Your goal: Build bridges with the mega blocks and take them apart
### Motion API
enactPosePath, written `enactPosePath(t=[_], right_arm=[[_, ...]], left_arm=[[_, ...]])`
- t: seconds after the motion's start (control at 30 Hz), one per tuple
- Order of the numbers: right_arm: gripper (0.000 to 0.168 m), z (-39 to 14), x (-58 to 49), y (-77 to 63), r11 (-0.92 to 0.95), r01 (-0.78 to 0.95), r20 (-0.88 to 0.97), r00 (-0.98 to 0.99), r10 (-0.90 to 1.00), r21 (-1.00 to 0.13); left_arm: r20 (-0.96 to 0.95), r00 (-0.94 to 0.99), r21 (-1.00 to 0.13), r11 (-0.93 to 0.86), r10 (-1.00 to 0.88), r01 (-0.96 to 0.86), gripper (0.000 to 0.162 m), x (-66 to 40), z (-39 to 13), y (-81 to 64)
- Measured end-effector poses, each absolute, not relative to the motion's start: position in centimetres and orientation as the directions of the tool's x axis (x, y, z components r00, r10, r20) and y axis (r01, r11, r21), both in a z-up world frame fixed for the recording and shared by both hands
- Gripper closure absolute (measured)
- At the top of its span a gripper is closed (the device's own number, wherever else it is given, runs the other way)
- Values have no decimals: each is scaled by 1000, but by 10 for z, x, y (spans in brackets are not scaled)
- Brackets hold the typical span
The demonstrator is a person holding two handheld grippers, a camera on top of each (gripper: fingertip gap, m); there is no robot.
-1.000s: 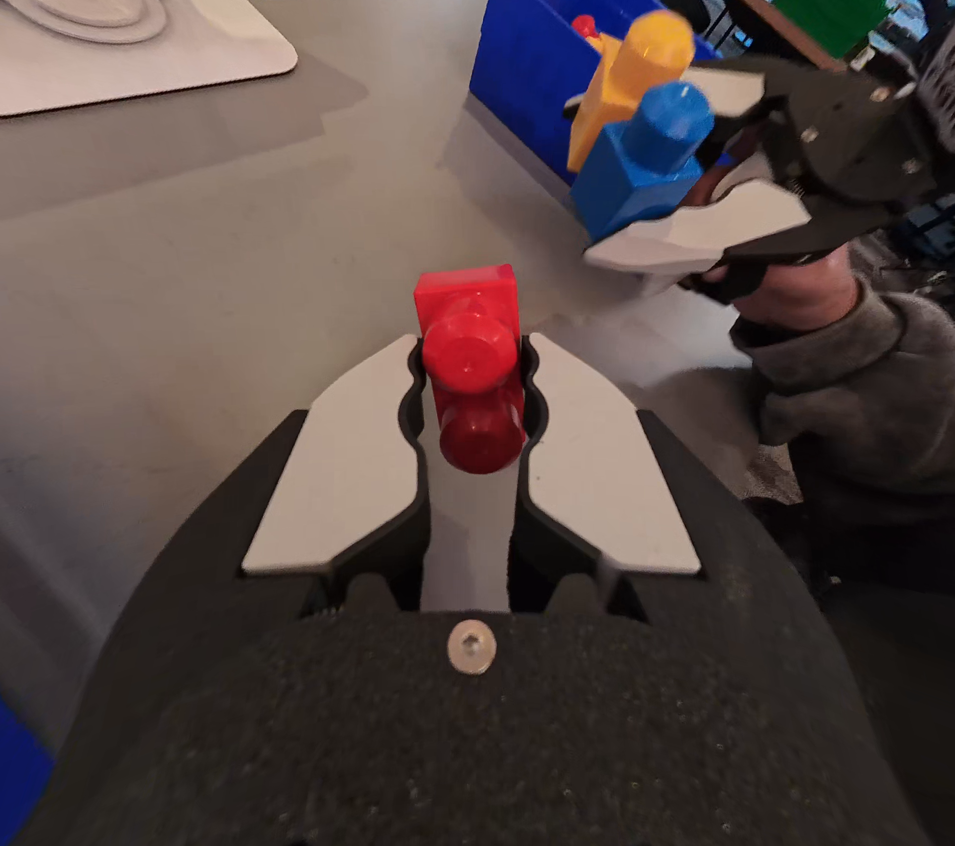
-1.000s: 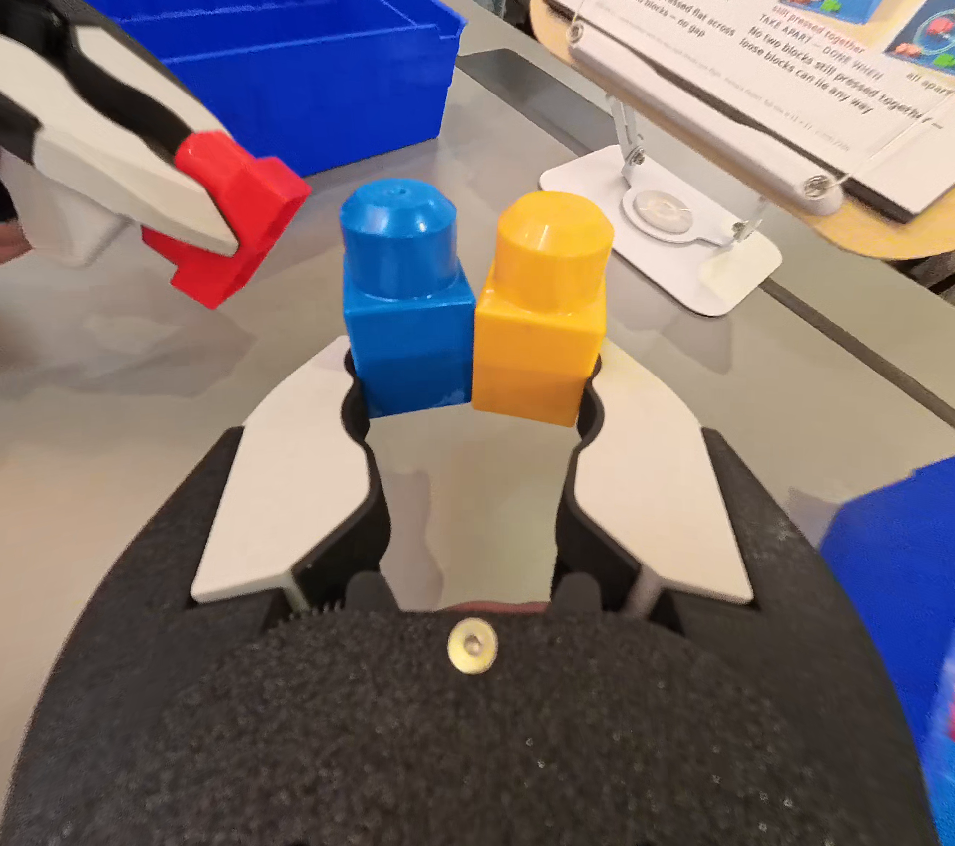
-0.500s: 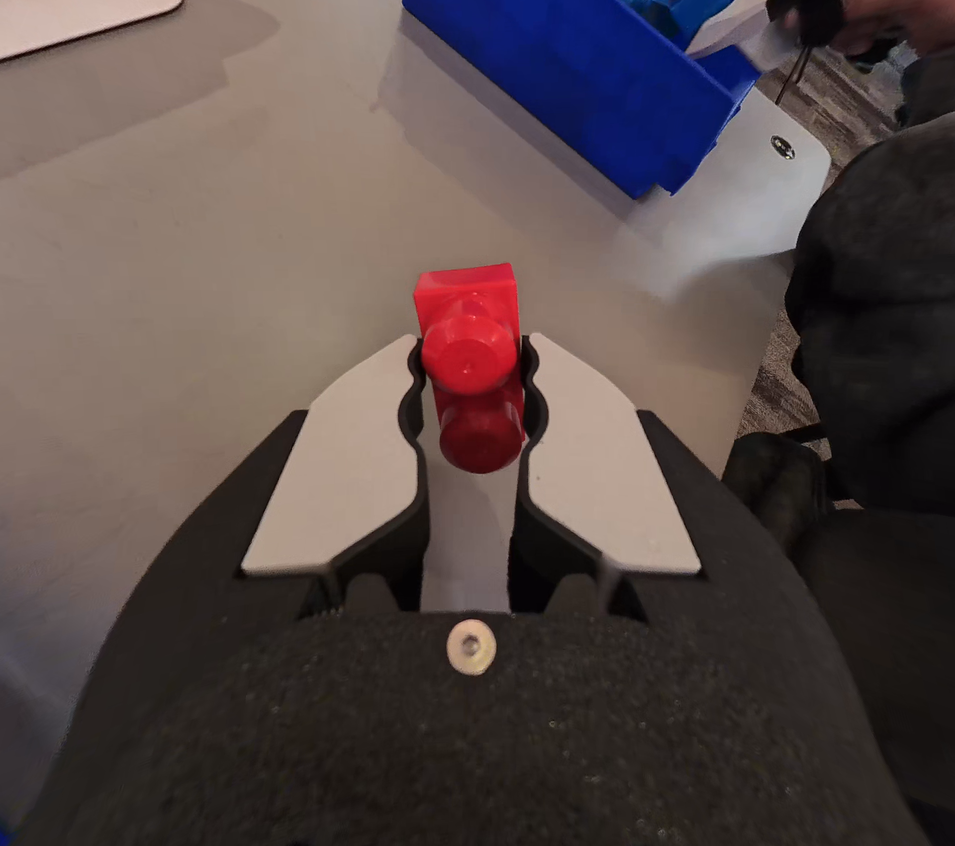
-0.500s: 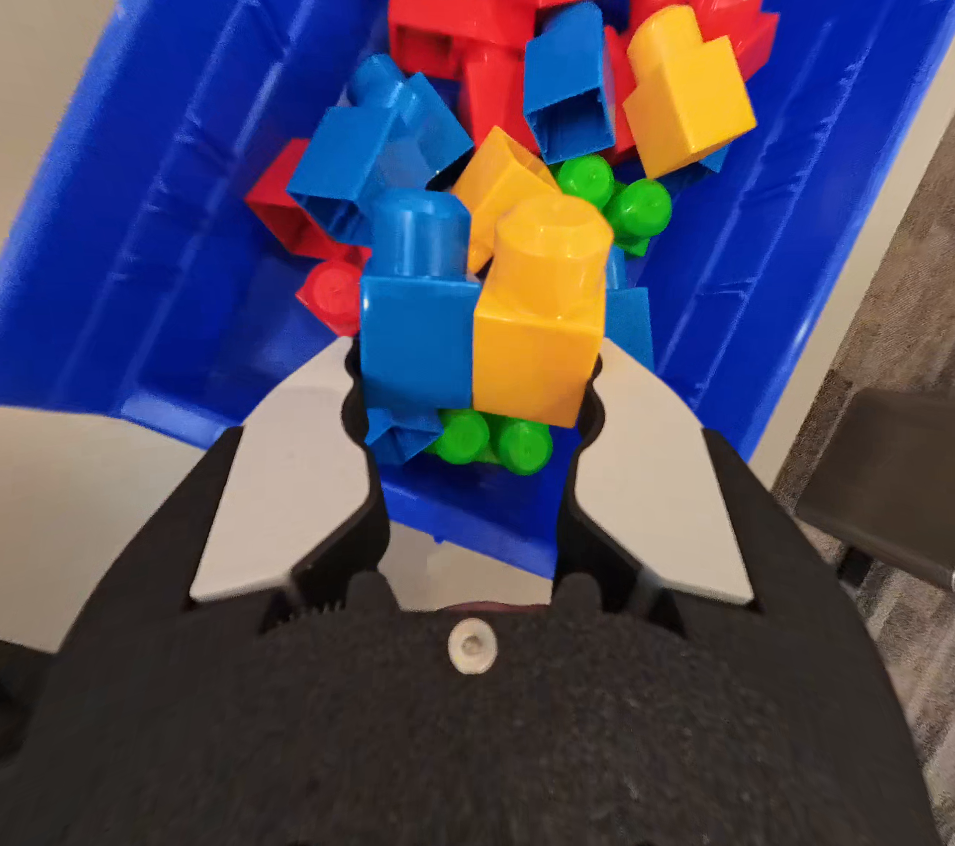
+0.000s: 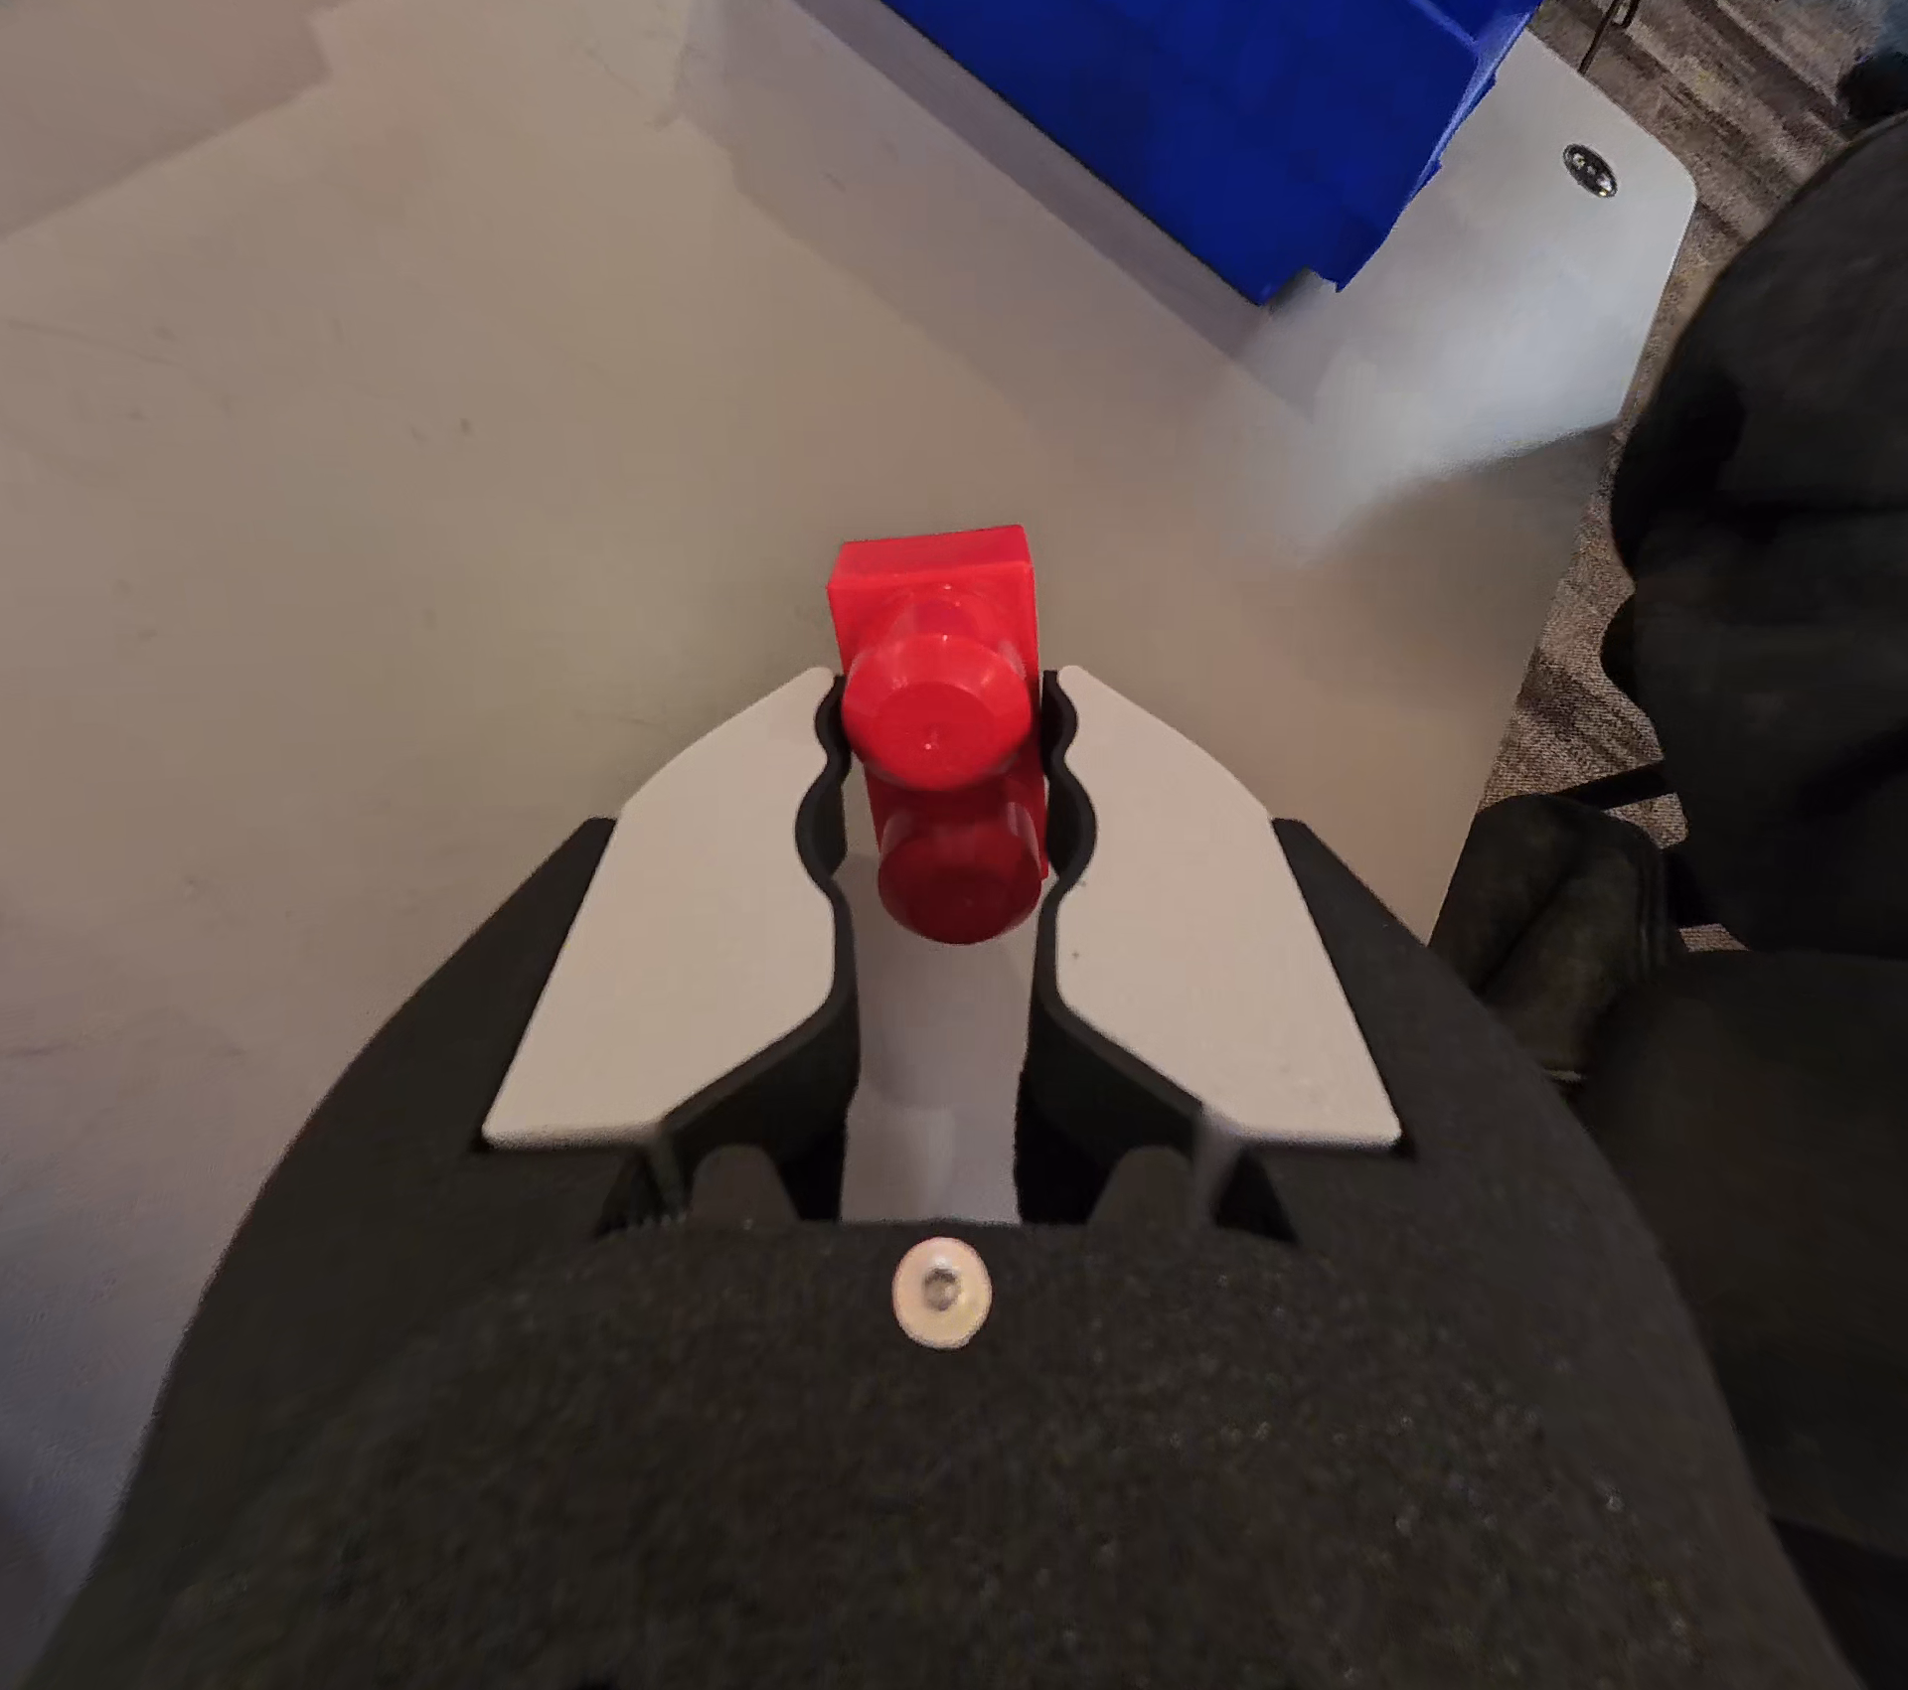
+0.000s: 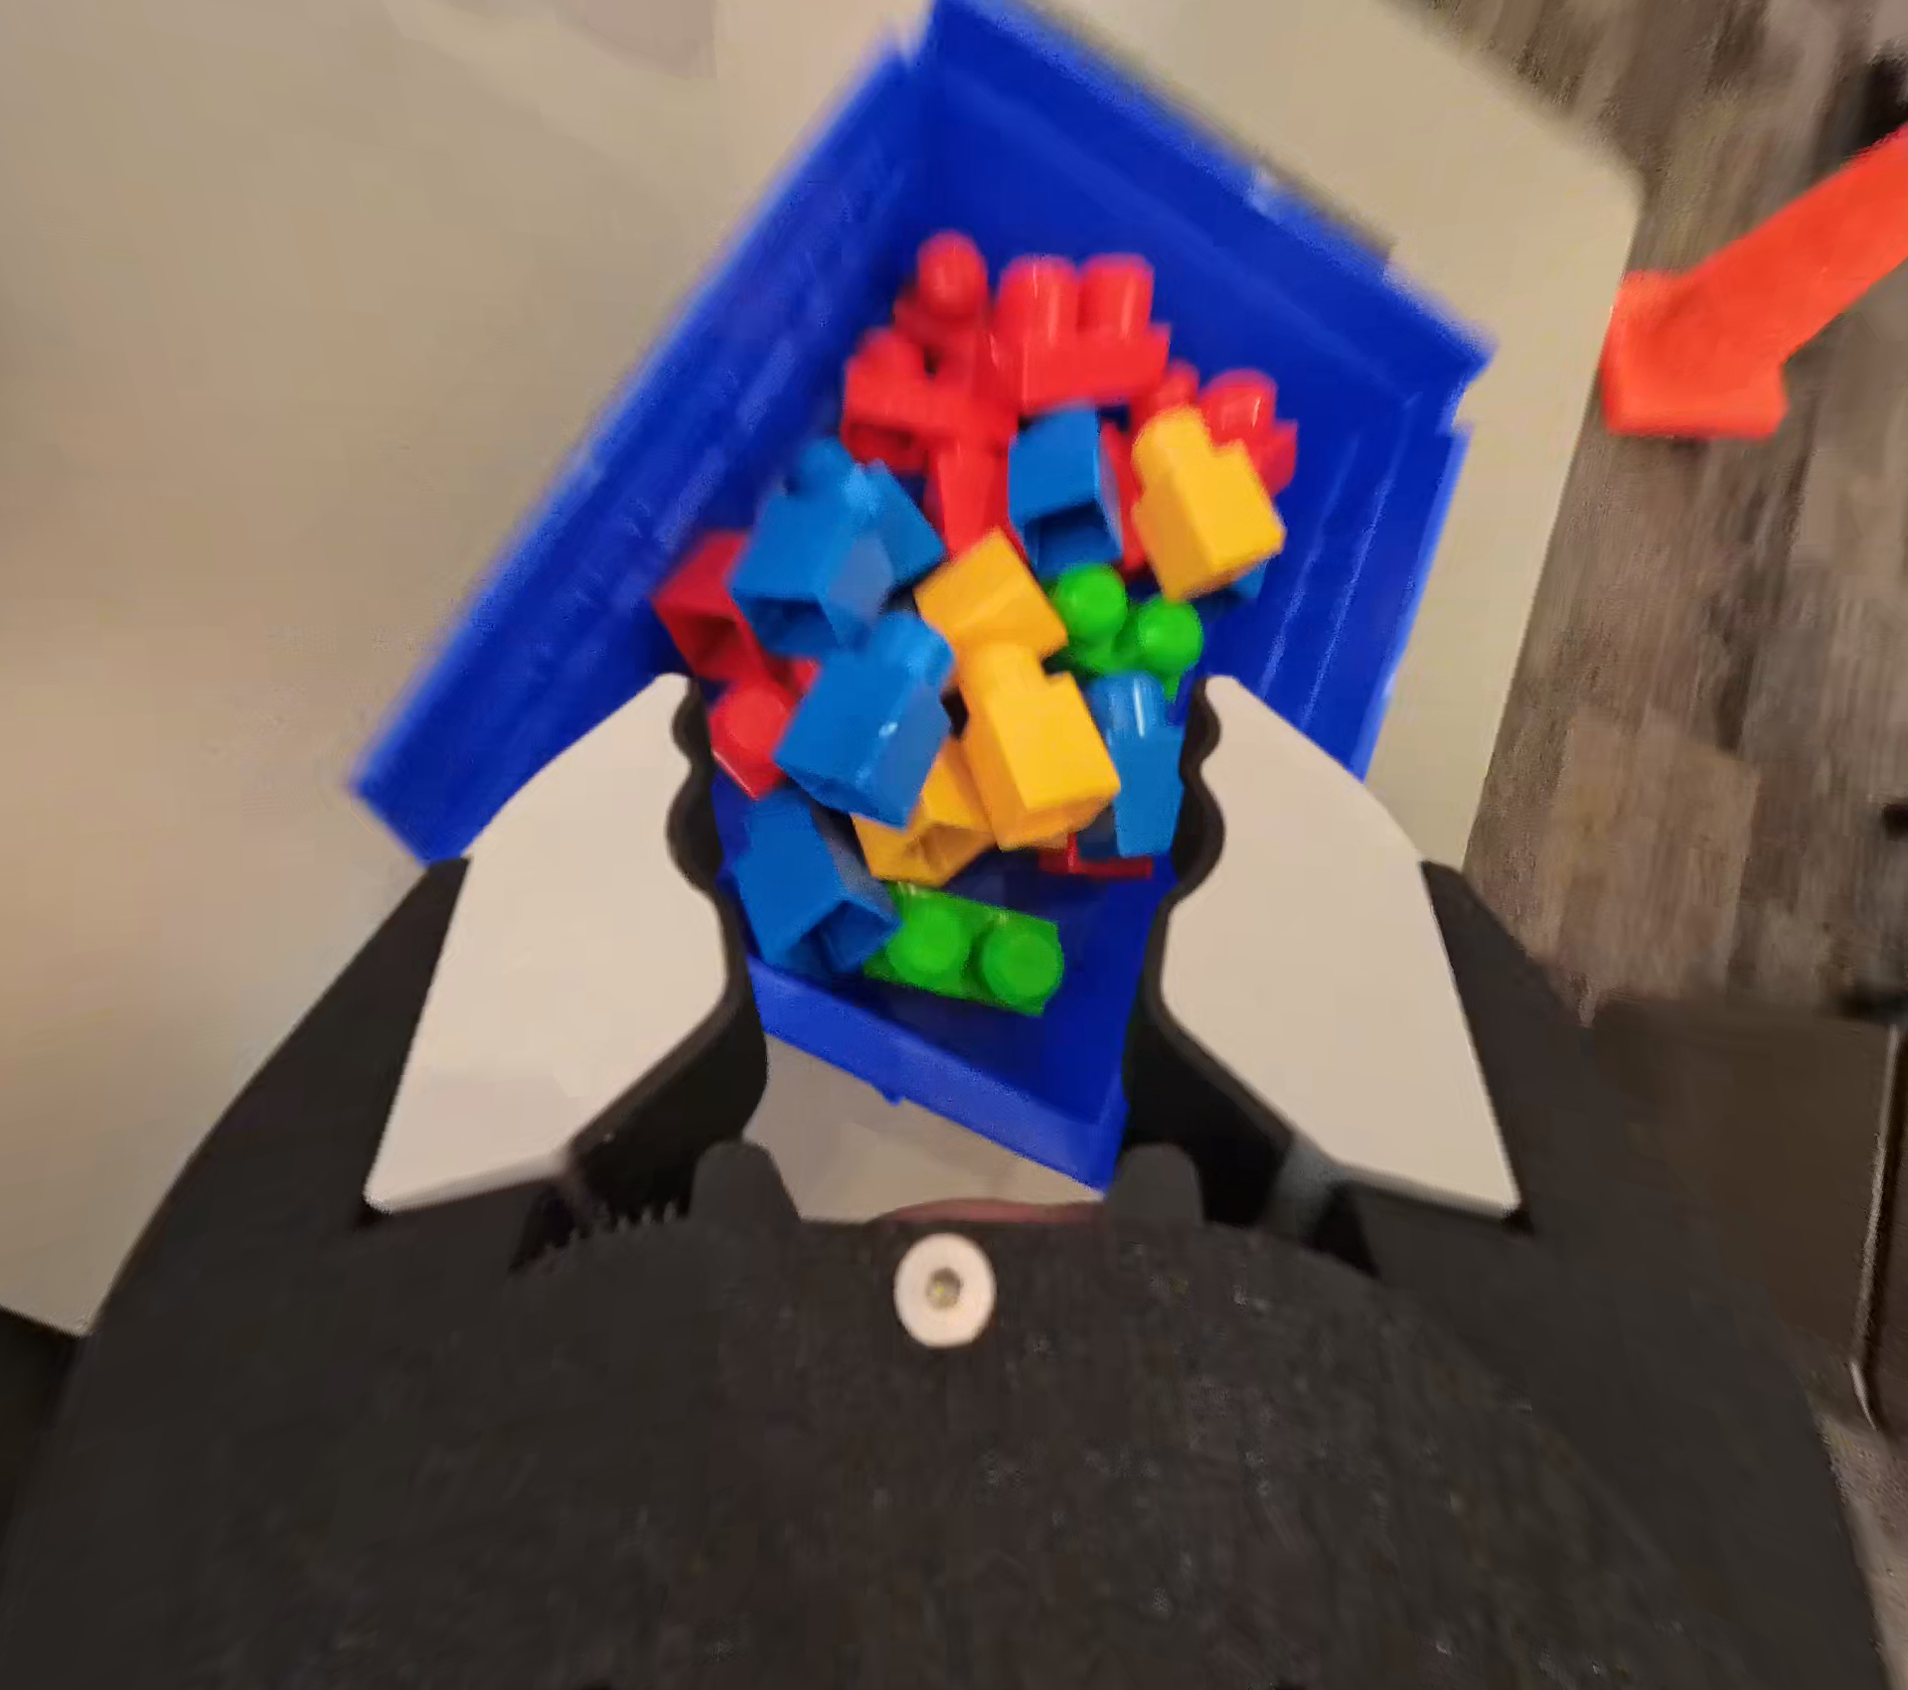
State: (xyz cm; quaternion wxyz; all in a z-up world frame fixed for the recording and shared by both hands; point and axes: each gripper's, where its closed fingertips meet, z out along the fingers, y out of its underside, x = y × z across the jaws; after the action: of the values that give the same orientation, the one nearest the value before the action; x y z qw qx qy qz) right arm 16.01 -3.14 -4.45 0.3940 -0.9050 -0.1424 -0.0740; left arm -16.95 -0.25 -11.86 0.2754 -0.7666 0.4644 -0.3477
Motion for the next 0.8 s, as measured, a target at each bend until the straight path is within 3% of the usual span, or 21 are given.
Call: enactPosePath(t=[0.13, 0.23, 0.33, 0.43, 0.6, 0.8], right_arm=[[87, 11, 83, -38, -353, 311, 182, 918, 352, -882], [90, -10, -8, -56, -238, 147, -17, 818, 575, -960], [97, -57, -85, -85, -265, -3, -199, 668, 717, -964], [98, -93, -113, -95, -325, 14, -236, 657, 716, -946], [101, -109, -118, -109, -353, 7, -258, 670, 696, -936], [102, -117, -89, -114, -343, 74, -182, 736, 653, -936]], left_arm=[[267, 324, -734, -409, -908, -542, 128, -172, -121, -5], [216, 315, -703, -371, -924, -606, 128, -173, -129, -6], [99, 300, -574, -301, -949, -761, 128, -180, -147, 0], [-13, 259, -448, -226, -966, -865, 128, -181, -156, 12], [-45, 299, -248, -279, -953, -928, 128, -173, -170, 32], [0, 290, -177, -286, -957, -942, 128, -145, -190, 22]])
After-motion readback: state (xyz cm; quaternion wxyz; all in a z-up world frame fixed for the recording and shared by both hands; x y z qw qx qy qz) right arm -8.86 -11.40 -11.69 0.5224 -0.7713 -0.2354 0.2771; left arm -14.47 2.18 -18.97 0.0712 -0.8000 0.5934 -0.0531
